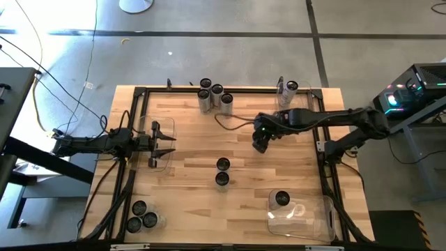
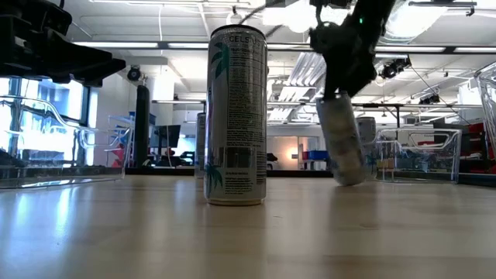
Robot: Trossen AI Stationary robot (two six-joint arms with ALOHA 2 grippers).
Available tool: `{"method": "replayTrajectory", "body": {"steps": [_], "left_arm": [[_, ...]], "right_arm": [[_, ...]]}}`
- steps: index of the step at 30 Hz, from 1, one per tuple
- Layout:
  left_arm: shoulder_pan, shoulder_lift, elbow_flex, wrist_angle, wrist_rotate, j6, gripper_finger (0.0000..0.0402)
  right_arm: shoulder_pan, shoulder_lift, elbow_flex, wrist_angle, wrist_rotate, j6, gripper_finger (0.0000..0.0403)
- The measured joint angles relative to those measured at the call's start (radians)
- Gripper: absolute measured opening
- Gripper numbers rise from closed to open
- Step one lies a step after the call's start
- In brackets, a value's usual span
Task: Sort soda cans
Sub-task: Put the white-blue soda can into the top transparent bin
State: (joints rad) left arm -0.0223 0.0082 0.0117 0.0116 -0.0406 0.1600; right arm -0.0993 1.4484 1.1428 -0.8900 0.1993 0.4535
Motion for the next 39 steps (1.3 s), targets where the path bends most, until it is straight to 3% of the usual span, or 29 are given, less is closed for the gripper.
{"method": "replayTrajectory", "body": {"steps": [10,16,22,25,32,39], "left_arm": [[0.0,0.0,0.0,0.0,0.0,0.0,0.0179],[0.0,0.0,0.0,0.0,0.0,0.0,0.0179],[0.0,0.0,0.0,0.0,0.0,0.0,0.0179],[0.0,0.0,0.0,0.0,0.0,0.0,0.0179],[0.0,0.0,0.0,0.0,0.0,0.0,0.0179],[0.0,0.0,0.0,0.0,0.0,0.0,0.0179]], "right_arm": [[-0.032,0.025,-0.003,-0.104,0.005,0.009,0.0317],[-0.021,0.025,-0.002,-0.097,-0.002,-0.413,0.0317],[-0.037,0.04,-0.002,-0.096,0.009,-1.047,0.0316],[-0.045,0.077,-0.002,-0.094,0.05,-1.274,0.0316],[-0.071,0.224,-0.002,-0.131,0.203,-1.566,0.0316],[-0.087,0.33,-0.001,-0.141,0.297,-1.694,0.031]]}}
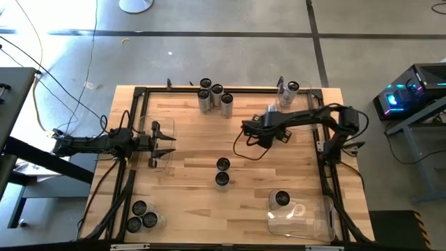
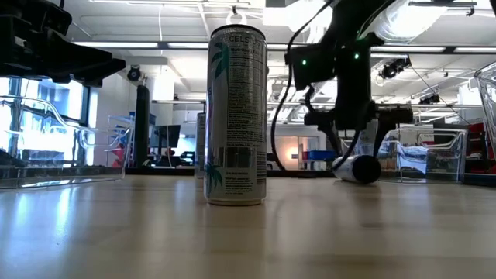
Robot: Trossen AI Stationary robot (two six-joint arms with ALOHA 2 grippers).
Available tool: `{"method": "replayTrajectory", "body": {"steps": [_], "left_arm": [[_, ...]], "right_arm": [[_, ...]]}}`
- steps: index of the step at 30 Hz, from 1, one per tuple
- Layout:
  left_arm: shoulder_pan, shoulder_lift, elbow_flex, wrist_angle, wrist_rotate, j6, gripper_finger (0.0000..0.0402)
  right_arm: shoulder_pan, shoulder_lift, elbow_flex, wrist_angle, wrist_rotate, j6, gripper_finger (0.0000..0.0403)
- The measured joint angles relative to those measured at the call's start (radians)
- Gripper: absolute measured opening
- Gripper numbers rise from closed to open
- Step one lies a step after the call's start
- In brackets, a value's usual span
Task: Sort soda cans
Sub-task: Put the white-blue soda can into the top transparent bin
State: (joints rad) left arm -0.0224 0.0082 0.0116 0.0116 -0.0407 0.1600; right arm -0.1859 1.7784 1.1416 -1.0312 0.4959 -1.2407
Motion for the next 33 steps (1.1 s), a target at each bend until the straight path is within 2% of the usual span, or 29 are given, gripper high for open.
{"method": "replayTrajectory", "body": {"steps": [4,14,18,23,30,33], "left_arm": [[0.0,0.0,0.0,0.0,0.0,0.0,0.0179],[0.0,0.0,0.0,0.0,0.0,0.0,0.0179],[0.0,0.0,0.0,0.0,0.0,0.0,0.0179],[0.0,0.0,0.0,0.0,0.0,0.0,0.0179],[0.0,0.0,0.0,0.001,0.0,0.0,0.0179],[0.0,0.0,0.0,0.001,0.0,0.0,0.0179]], "right_arm": [[-0.025,0.022,0.0,0.003,0.026,-0.018,0.0309],[-0.084,0.037,0.0,0.105,-0.063,-0.066,0.0309],[-0.084,0.063,0.0,0.16,-0.057,-0.125,0.0309],[-0.084,0.102,0.0,0.192,-0.054,-0.107,0.0307],[-0.064,0.114,0.001,0.228,-0.053,-0.035,0.0249],[-0.054,0.114,0.001,0.237,-0.053,0.013,0.0246]]}}
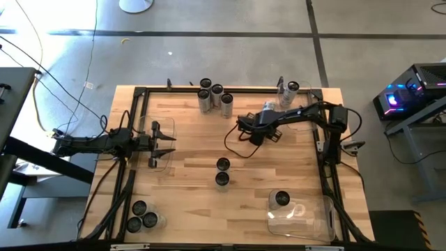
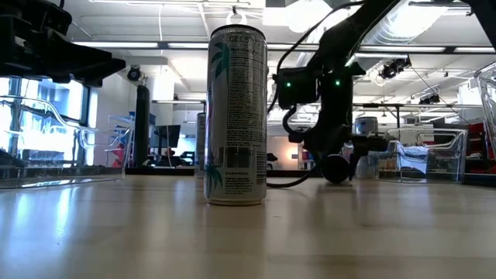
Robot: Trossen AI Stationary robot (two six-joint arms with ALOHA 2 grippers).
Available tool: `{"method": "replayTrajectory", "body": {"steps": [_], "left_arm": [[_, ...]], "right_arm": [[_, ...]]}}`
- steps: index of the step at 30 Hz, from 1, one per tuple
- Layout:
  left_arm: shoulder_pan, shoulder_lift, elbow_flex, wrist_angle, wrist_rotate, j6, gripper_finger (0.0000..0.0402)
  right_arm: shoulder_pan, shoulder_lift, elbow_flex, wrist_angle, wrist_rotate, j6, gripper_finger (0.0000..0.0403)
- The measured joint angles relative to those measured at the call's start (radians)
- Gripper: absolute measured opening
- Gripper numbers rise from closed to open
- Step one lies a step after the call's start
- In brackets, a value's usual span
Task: Sort soda cans
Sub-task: Put the white-blue soda can into the top transparent bin
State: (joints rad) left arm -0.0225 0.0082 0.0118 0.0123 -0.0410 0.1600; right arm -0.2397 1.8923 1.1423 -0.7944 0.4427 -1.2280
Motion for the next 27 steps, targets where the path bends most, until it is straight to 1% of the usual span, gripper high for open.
{"method": "replayTrajectory", "body": {"steps": [4,6,8,10,18,22,27], "left_arm": [[0.0,0.0,0.0,0.0,0.0,0.0,0.0179],[0.0,0.0,0.0,-0.001,0.0,0.0,0.0179],[0.0,0.0,0.0,0.0,0.0,0.0,0.0179],[0.0,0.0,0.0,-0.001,0.0,0.0,0.0179],[0.0,0.0,0.0,-0.001,0.0,0.0,0.0179],[0.0,0.0,0.0,0.0,0.0,0.0,0.0179],[0.0,0.0,0.0,-0.001,0.0,0.0,0.0179]], "right_arm": [[0.016,-0.002,0.0,0.017,-0.011,0.095,0.0246],[0.025,-0.009,0.0,0.018,-0.036,0.145,0.0246],[0.033,-0.027,0.0,0.019,-0.09,0.195,0.0246],[0.04,-0.059,0.0,0.028,-0.166,0.255,0.0246],[0.044,-0.22,-0.002,0.166,-0.384,0.503,0.0246],[0.044,-0.314,-0.063,0.293,-0.479,0.602,0.0246],[0.045,-0.447,-0.233,0.59,-0.572,0.759,0.0246]]}}
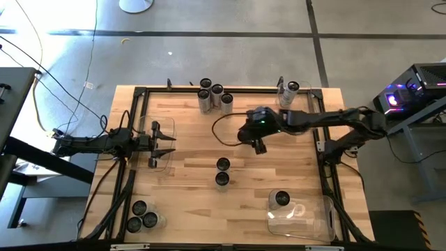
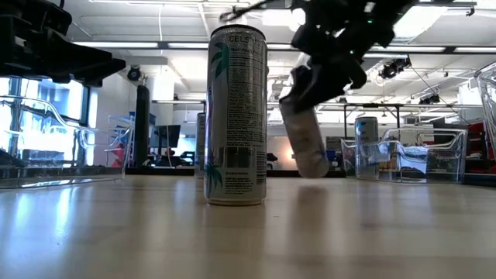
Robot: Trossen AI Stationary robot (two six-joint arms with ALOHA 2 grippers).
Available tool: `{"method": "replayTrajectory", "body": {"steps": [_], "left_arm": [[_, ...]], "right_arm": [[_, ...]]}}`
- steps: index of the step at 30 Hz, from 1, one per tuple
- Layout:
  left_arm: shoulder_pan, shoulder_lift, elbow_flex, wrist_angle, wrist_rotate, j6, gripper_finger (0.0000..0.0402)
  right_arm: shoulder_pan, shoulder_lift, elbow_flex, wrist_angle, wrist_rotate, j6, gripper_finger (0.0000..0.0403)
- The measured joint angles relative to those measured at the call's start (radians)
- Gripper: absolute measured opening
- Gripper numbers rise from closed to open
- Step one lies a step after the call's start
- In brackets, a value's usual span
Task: Sort soda cans
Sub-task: Put the white-blue soda can into the top transparent bin
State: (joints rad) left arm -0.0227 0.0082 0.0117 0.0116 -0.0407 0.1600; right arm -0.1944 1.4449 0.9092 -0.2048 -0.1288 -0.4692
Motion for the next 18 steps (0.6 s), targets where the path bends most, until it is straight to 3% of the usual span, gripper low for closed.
{"method": "replayTrajectory", "body": {"steps": [9,13,18], "left_arm": [[0.0,0.0,0.0,0.0,0.0,0.0,0.0179],[0.0,0.0,0.0,0.0,0.0,0.0,0.0179],[0.0,0.0,0.0,0.0,0.0,0.0,0.0179]], "right_arm": [[0.038,-0.092,-0.337,0.591,-0.048,0.293,0.0246],[0.057,-0.092,-0.401,0.701,-0.047,0.34,0.0246],[0.06,-0.093,-0.406,0.704,-0.045,0.386,0.0246]]}}
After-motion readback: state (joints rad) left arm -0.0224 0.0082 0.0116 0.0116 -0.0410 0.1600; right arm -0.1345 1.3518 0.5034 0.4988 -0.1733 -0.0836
